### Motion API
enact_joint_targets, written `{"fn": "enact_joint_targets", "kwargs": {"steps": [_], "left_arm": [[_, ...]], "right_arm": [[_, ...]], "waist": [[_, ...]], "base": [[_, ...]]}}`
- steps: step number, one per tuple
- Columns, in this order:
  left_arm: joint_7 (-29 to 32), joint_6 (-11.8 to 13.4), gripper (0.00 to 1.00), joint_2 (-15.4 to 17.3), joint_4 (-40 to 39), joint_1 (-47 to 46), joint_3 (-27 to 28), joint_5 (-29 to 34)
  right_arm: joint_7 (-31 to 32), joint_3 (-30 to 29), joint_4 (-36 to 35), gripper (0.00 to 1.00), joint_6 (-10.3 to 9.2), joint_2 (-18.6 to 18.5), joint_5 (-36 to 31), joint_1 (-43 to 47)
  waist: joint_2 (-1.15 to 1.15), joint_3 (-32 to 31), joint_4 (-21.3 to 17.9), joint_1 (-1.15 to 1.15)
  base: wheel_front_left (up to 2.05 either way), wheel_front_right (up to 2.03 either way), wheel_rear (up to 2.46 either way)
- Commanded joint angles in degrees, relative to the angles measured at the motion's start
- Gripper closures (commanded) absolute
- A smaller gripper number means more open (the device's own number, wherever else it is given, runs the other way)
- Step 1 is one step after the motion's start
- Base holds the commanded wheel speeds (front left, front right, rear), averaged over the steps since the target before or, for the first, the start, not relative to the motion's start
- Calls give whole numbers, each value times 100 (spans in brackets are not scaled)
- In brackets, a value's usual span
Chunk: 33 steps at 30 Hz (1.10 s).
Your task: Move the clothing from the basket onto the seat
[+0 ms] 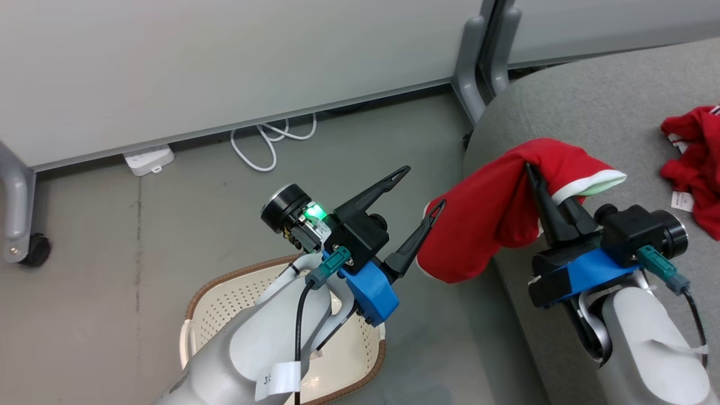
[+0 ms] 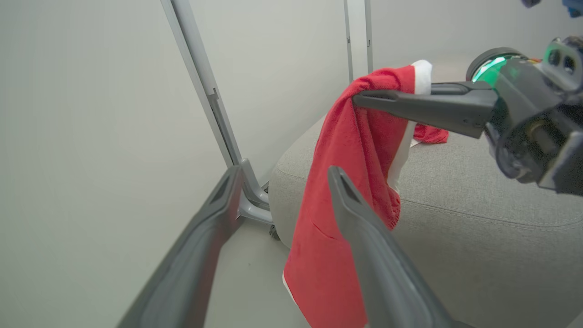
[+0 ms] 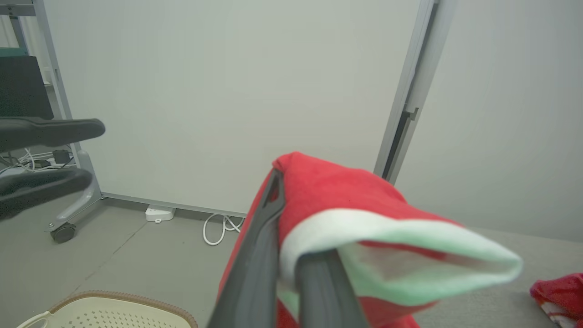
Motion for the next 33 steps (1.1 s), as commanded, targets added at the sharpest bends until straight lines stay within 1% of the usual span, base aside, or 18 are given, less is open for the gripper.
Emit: {"fn": "enact_joint_targets", "kwargs": {"steps": [1,12,18,26,33], "left_arm": [[-28,-19,0,31,-9,-70,-22,42],[-28,-54,0,3,-24,-240,-248,89],[-28,-73,0,13,6,-325,-388,94],[-28,-93,0,11,49,-371,-530,38],[-28,-99,0,20,54,-388,-568,11]], "right_arm": [[-5,-90,-60,100,1,8,-11,-31],[-5,-858,-394,100,1,76,-82,189],[-5,-1232,-525,100,1,172,-67,392],[-5,-1419,-584,100,1,279,-75,570],[-5,-1452,-615,100,1,354,-130,535]], "waist": [[0,187,-224,0],[0,630,-907,0],[0,858,-1189,0],[0,932,-1363,0],[0,938,-1372,0]], "base": [[0,0,0],[0,0,0],[0,0,0],[0,0,0],[0,0,0]]}}
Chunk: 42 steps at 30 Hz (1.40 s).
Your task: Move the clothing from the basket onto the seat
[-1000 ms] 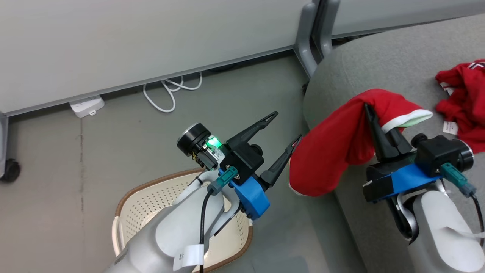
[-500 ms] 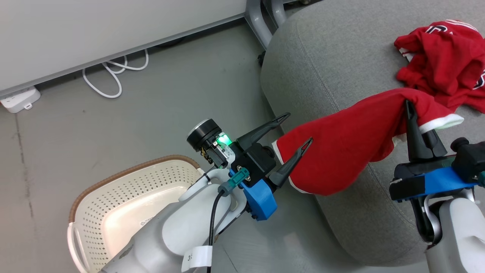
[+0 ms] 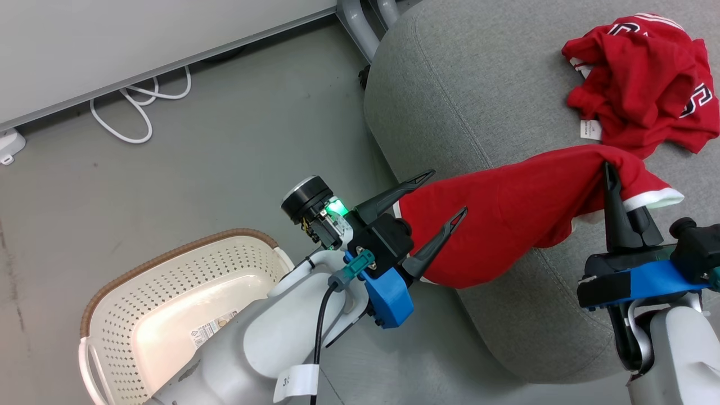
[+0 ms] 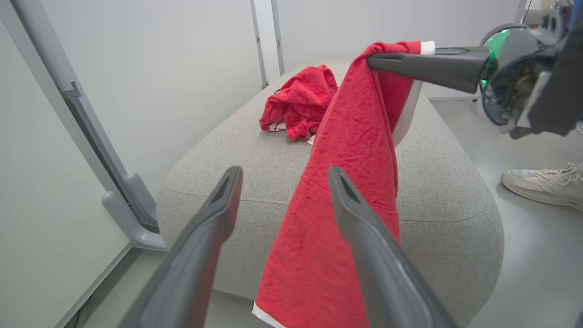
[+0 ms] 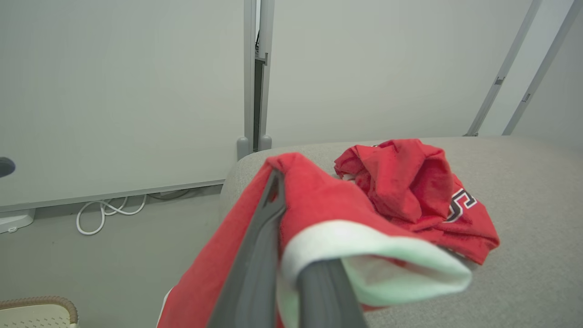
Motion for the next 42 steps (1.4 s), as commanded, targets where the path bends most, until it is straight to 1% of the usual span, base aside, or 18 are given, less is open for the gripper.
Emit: {"fn": "enact_joint_targets", "kwargs": {"steps": [1,7,13,18,23,27,30,32,35,42], "left_arm": [[-27,-42,0,21,-3,-51,-26,-14],[-27,-40,0,21,-41,-45,5,-19],[-27,-22,0,89,-88,-83,48,30],[-22,40,0,206,-146,-202,103,75],[36,54,0,317,-234,-430,105,156],[127,71,0,428,-375,-650,102,239],[220,80,0,491,-503,-818,90,317],[270,73,0,547,-583,-922,88,353],[341,78,0,609,-702,-1028,76,401],[527,88,0,790,-925,-1148,50,429]], "right_arm": [[-5,-11,-42,100,1,14,-40,-42],[-5,48,-82,100,1,-127,-32,-259],[-5,17,-220,100,1,-317,23,-770],[-5,-139,-447,100,1,-690,70,-1676],[-5,-728,-543,100,0,-1308,93,-2786],[-5,-1488,-385,100,1,-1802,147,-3500],[-3,-1902,-137,100,1,-2178,165,-3722],[-4,-2159,103,100,1,-2327,152,-3735],[-4,-2466,489,100,1,-2363,121,-3597],[-5,-2789,1192,100,1,-1918,-62,-3092]], "waist": [[0,8,17,0],[0,35,62,0],[0,157,58,0],[0,448,54,0],[0,924,130,0],[0,1362,194,0],[0,1673,229,0],[0,1861,237,0],[0,2092,246,0],[0,2520,207,0]], "base": [[0,0,0],[0,0,0],[0,0,0],[0,0,0],[0,0,0],[0,0,0],[0,0,0],[0,0,0],[0,0,0],[0,0,0]]}}
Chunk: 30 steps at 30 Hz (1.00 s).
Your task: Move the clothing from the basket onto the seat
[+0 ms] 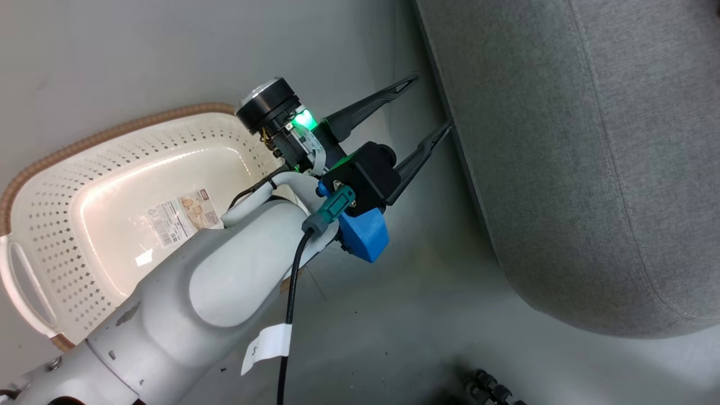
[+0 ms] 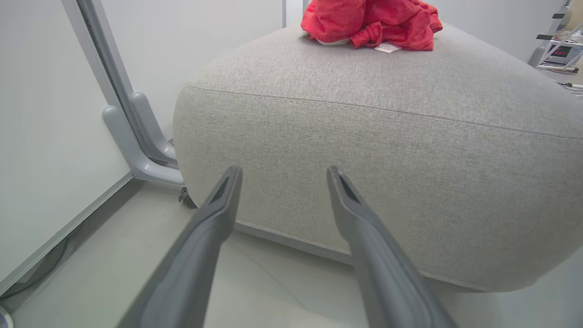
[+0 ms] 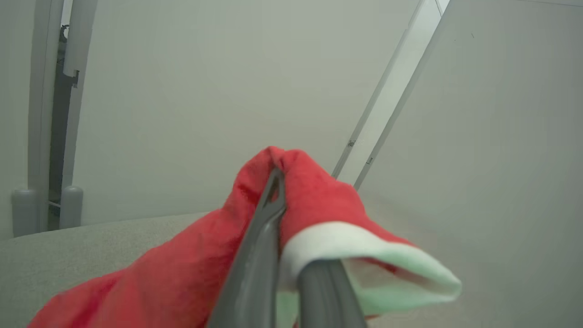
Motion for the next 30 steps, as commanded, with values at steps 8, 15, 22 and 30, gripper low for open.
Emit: {"fn": "enact_joint_targets", "kwargs": {"steps": [8,15,22,30], "left_arm": [[105,48,0,215,-198,-43,-12,-3],[126,92,0,251,-253,-20,-42,-39],[-69,127,0,131,-113,122,-90,-140],[-394,220,0,-114,219,430,-31,-371]], "right_arm": [[-3,-76,531,100,1,496,-122,343],[-3,-71,721,100,1,628,-137,345],[-3,-63,623,0,1,677,-91,771],[-3,31,241,0,1,814,-70,2036]], "waist": [[0,225,-1,-1],[0,152,5,-1],[0,-247,24,-1],[0,-1091,30,-1]], "base": [[0,0,0],[0,0,0],[0,0,0],[0,0,0]]}}
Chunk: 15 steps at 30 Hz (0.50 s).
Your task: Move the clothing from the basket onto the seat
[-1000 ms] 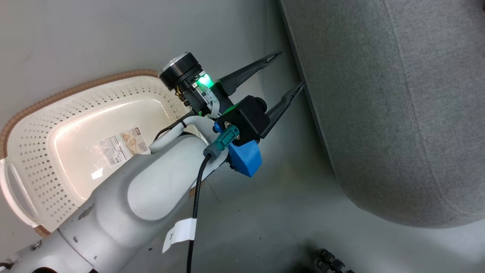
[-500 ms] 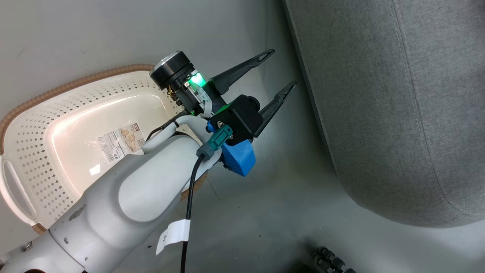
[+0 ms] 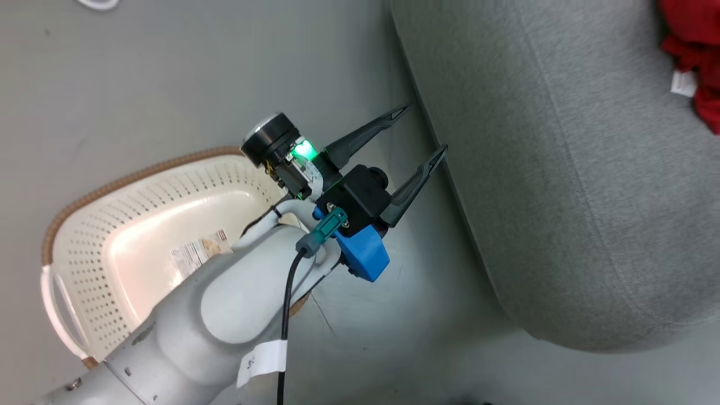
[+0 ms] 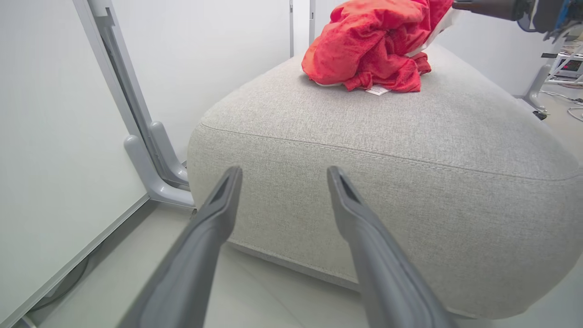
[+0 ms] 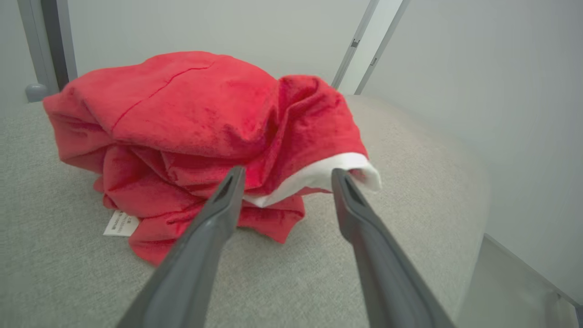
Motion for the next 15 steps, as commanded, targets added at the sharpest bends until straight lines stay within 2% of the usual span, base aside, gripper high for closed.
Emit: {"fn": "enact_joint_targets", "kwargs": {"steps": [1,8,15], "left_arm": [[-63,45,0,-31,59,122,43,-77],[-183,221,0,-149,335,579,403,-372],[-189,466,0,-153,-3,1091,1144,-359]], "right_arm": [[-3,5,-85,0,1,13,-24,229],[-2,245,-785,0,1,95,-180,730],[-2,852,-1460,0,1,316,-303,904]], "waist": [[0,-411,4,0],[0,-1208,93,0],[0,-1735,363,0]], "base": [[0,0,0],[0,0,0],[0,0,0]]}}
